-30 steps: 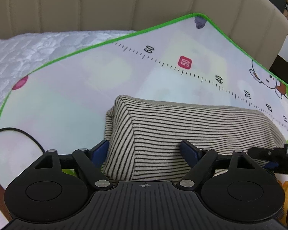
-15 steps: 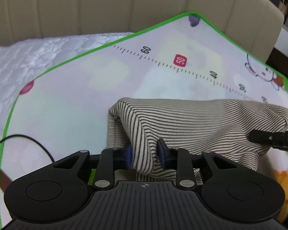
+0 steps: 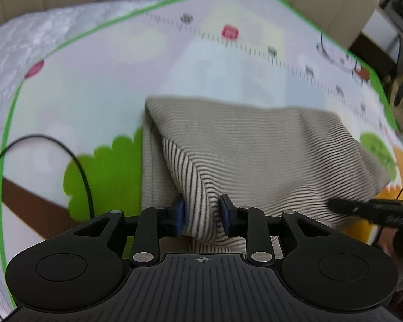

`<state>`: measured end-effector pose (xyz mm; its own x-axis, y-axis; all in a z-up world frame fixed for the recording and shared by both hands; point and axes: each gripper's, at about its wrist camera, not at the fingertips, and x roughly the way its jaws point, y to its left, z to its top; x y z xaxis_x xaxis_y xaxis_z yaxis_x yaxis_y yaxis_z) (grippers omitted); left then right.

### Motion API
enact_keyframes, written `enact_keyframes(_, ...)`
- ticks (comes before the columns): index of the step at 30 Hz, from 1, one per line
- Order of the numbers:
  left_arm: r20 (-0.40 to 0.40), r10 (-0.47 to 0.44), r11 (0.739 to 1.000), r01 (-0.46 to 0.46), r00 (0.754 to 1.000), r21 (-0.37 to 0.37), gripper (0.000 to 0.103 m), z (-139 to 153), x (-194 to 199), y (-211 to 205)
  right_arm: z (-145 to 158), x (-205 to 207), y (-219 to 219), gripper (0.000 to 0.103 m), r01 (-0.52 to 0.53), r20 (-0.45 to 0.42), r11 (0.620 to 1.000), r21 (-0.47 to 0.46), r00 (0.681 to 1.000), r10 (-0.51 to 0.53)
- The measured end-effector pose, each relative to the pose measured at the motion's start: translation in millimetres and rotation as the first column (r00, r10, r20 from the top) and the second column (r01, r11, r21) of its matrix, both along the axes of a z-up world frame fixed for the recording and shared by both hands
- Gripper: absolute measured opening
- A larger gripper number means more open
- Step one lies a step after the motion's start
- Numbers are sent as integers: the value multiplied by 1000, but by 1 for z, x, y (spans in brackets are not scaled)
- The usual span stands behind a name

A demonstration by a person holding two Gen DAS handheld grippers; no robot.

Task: Fold clothes

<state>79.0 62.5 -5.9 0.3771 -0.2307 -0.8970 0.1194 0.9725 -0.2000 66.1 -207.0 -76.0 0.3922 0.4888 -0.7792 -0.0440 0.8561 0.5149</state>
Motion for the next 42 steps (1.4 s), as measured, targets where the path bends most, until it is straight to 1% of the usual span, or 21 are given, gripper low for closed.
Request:
enact_keyframes(2,-15,-2,1000,2,1000,-1,37,3,-2,2,-9,-1,-1,18,-9,-57,1000,-12,998,9)
enact_keyframes(4,-14,8,1000,-8,1000,-11,42,9,-3,5,0,1,-5,21,-18,-54,1000,-13,998,17)
enact_keyframes(8,17,25,999,-24,1000,-37,58,26,-6,5,42,-6,-7,28,-93,96,991,-95,990,103)
enact_keyframes(12,111,6,999,-11,994,47,63,42,-14,-12,77,0,-15,32,-64,270,986,-157,957,105)
enact_keyframes(13,105,-12,999,8,994,37,70,43,-15,-18,82,6,-19,35,-31,305,986,-164,949,81)
enact_keyframes(14,81,-22,1000,21,996,10,75,43,-15,-24,87,12,-22,35,2,339,986,-169,939,56)
enact_keyframes(17,-46,-34,994,29,998,-108,81,32,-14,-37,99,34,-29,36,80,426,987,-141,904,-12)
enact_keyframes(18,-91,-37,991,25,995,-130,82,25,-13,-41,101,44,-29,41,80,443,988,-130,896,-14)
enact_keyframes(19,-133,-46,989,26,990,-148,83,18,-12,-47,103,55,-29,59,70,453,990,-120,892,-8)
enact_keyframes(20,-171,-57,986,29,984,-164,84,9,-13,-52,99,72,-26,68,15,431,994,-112,902,35)
enact_keyframes(21,-205,-61,984,24,977,-177,84,1,-12,-56,91,88,-23,73,-44,402,994,-103,912,82)
enact_keyframes(23,-272,-52,981,-2,961,-194,85,-17,-8,-65,64,120,-12,73,-81,350,986,-145,928,128)
enact_keyframes(26,-344,6,981,-72,939,-179,86,-43,2,-68,23,144,-4,71,-90,293,947,-309,938,185)
enact_keyframes(27,-353,23,982,-86,935,-165,86,-51,5,-67,10,148,-4,56,-102,277,929,-356,938,209)
enact_keyframes(28,-358,33,983,-95,933,-157,85,-58,9,-65,-2,151,-4,37,-115,259,911,-395,938,230)
enact_keyframes(30,-357,47,981,-109,933,-157,85,-66,18,-62,-14,139,-13,28,-138,247,901,-411,935,256)
enact_keyframes(32,-290,22,988,-65,957,-138,85,-62,31,-66,-11,124,-24,24,-134,268,898,-420,927,263)
enact_keyframes(34,-171,-11,997,-2,985,-72,86,-57,50,-72,-10,114,-37,23,-127,257,896,-425,932,255)
enact_keyframes(36,-52,-12,1000,12,999,-8,86,-52,73,-75,-12,101,-47,23,-129,238,892,-434,938,252)
enact_keyframes(39,128,-12,994,-2,992,111,87,-45,99,-81,-8,75,-50,23,-167,208,895,-415,940,272)
enact_keyframes(42,190,-32,983,-3,981,183,86,-38,109,-87,3,45,-39,23,-244,199,888,-389,920,339)
